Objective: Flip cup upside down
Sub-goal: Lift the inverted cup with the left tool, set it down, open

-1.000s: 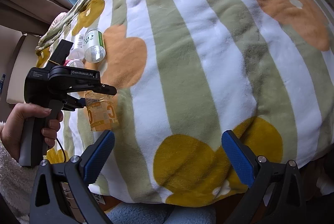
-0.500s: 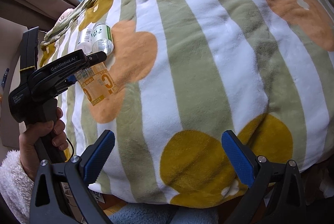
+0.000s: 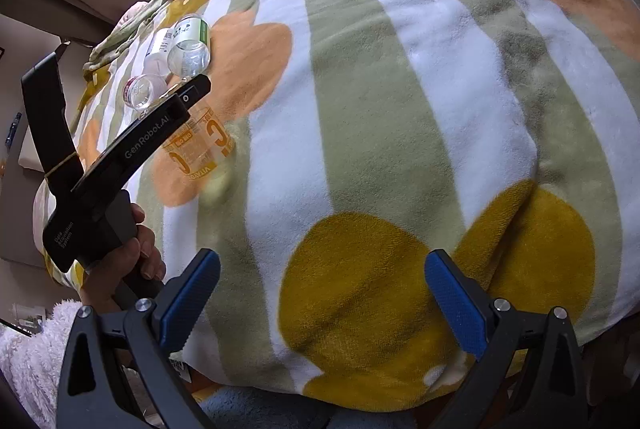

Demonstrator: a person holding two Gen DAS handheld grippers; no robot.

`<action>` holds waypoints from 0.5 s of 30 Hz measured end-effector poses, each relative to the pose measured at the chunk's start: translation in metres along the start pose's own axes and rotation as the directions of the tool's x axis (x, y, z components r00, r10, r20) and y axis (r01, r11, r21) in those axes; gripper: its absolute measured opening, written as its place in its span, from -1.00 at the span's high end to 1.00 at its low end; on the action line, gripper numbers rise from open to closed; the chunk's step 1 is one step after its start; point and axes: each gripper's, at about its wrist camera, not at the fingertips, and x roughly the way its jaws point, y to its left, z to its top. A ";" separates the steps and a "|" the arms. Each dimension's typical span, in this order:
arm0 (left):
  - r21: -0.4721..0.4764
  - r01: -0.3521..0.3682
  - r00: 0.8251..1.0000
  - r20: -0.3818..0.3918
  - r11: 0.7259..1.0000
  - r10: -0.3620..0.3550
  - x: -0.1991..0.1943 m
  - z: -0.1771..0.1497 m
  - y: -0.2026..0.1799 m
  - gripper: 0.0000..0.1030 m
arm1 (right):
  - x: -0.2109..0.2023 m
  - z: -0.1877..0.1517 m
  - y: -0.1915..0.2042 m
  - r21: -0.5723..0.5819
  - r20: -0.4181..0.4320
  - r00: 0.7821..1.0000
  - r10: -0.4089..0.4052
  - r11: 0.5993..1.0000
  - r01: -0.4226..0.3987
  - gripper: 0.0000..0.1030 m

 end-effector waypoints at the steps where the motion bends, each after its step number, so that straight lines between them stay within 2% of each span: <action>1: 0.000 -0.002 1.000 -0.007 1.000 0.002 -0.002 -0.002 -0.001 -0.11 | 0.000 0.000 0.001 -0.001 0.000 1.000 0.004 1.000 -0.004 -0.99; 10: 0.011 0.002 0.998 -0.058 1.000 -0.002 -0.014 -0.013 -0.003 -0.12 | -0.002 0.006 0.004 -0.017 0.016 1.000 0.009 1.000 -0.009 -0.99; 12: 0.009 0.017 0.997 -0.072 1.000 -0.017 -0.015 -0.013 -0.002 -0.17 | -0.002 0.007 0.003 -0.019 0.017 1.000 0.008 1.000 -0.007 -0.98; 13: 0.001 0.027 0.997 -0.076 1.000 -0.027 -0.016 -0.013 0.000 -0.40 | -0.002 0.007 0.004 -0.019 0.016 1.000 0.006 1.000 -0.006 -0.98; 14: -0.010 0.035 0.997 -0.073 0.999 -0.035 -0.017 -0.013 0.001 -0.78 | -0.001 0.008 0.004 -0.019 0.013 1.000 0.001 1.000 -0.001 -0.98; 15: -0.023 0.043 0.997 -0.070 0.999 -0.044 -0.020 -0.012 0.003 -0.97 | 0.000 0.008 0.004 -0.021 0.009 1.000 -0.006 1.000 0.006 -0.98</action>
